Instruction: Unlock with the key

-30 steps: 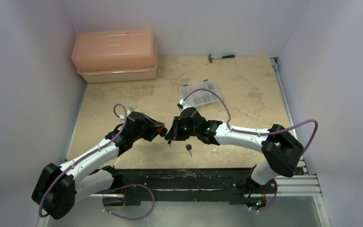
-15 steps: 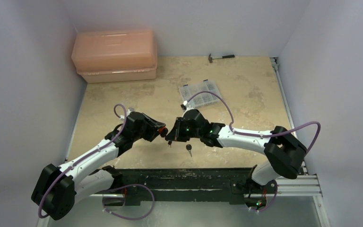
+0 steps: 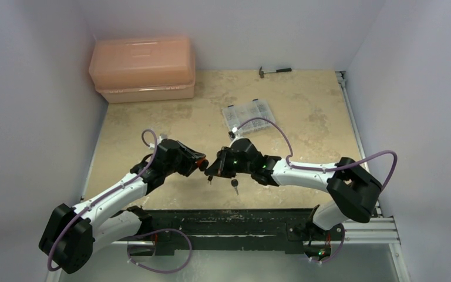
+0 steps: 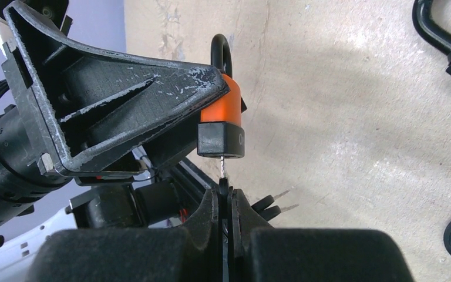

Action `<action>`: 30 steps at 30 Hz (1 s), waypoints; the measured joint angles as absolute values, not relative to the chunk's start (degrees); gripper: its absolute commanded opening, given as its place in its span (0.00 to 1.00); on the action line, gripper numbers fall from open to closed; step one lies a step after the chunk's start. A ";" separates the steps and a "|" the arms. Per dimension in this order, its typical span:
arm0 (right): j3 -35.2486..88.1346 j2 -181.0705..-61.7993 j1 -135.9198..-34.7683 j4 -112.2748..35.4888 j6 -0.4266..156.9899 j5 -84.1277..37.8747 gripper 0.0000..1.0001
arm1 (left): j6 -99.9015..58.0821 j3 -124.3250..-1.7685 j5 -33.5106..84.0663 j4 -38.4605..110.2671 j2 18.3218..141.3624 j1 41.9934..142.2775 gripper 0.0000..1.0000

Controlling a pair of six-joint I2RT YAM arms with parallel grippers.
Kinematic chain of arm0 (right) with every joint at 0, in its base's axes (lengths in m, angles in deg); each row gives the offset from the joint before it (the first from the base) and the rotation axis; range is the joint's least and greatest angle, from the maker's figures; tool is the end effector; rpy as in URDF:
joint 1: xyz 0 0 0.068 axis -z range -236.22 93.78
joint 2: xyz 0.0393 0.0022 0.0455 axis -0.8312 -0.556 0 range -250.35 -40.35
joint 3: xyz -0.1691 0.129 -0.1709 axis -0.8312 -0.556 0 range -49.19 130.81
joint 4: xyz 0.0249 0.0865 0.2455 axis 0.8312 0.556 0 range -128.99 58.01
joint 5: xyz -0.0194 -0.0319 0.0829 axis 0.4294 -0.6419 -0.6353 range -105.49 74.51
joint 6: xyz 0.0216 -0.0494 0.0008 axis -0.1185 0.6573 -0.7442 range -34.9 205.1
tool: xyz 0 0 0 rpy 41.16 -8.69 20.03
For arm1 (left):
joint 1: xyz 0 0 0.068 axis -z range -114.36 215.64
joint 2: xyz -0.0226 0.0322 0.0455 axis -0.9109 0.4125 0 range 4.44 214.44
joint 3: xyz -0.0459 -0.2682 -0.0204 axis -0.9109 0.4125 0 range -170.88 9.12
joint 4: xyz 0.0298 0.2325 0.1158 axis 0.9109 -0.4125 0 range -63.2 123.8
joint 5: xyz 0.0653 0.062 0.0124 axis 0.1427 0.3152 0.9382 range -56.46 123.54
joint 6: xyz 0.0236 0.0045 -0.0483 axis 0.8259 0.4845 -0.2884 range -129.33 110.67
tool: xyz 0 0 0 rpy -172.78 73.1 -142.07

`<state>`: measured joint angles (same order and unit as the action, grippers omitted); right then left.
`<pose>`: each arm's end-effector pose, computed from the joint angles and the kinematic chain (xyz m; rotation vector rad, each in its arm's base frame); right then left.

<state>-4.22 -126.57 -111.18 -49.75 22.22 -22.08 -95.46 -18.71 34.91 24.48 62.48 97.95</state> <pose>0.1808 0.2650 0.2051 0.0870 2.4056 1.2497 0.1751 -0.1098 0.1964 -1.1402 2.2156 -0.9938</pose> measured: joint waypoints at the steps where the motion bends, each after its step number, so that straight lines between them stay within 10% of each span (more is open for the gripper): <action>1: -4.66 -126.53 -111.07 -50.41 21.57 -22.49 0.00 | -95.46 -18.71 34.73 24.32 62.48 97.95 0.00; 30: -1.29 -126.66 -112.51 -45.73 24.52 -15.32 0.00 | -95.50 -20.85 36.39 23.89 64.53 98.34 0.00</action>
<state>-1.29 -126.66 -112.51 -45.73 24.52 -15.32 -95.50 -20.85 36.39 23.89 64.53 98.34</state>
